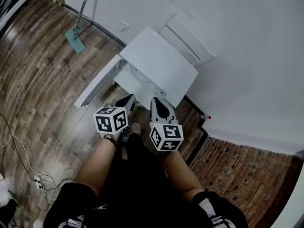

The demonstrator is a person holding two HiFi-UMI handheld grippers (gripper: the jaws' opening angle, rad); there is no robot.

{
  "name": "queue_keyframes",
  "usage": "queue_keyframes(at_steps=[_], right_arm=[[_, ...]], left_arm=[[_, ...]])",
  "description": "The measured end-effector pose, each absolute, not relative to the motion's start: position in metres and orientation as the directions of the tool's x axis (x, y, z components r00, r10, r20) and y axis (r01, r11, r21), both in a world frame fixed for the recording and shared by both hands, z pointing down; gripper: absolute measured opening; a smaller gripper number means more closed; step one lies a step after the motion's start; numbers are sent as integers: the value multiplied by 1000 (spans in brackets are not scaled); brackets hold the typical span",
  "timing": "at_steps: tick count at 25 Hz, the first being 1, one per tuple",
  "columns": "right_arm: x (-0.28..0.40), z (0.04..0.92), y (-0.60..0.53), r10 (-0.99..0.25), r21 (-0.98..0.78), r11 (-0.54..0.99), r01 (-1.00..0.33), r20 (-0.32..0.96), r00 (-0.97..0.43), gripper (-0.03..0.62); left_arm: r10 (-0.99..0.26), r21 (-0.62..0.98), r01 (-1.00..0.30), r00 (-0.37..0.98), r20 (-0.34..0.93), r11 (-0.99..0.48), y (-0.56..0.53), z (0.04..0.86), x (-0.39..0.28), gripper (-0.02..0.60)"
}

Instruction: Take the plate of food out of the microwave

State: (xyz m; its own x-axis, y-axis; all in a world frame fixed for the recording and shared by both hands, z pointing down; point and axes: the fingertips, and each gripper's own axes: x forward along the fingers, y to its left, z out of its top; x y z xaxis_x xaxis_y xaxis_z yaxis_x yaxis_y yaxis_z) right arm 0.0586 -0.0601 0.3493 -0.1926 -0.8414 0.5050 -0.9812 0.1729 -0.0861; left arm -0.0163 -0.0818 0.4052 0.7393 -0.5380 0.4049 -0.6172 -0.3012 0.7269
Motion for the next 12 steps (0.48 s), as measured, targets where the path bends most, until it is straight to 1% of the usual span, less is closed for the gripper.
queue_keyframes(at_steps=[8, 12], right_arm=[[58, 478, -75, -764, -46, 285, -958, 593, -255, 14], [79, 530, -84, -751, -50, 262, -964, 616, -236, 13]], left_arm=[[-592, 819, -559, 707, 386, -134, -110, 537, -2, -2], [-609, 869, -494, 698, 376, -30, -125, 606, 18, -2]])
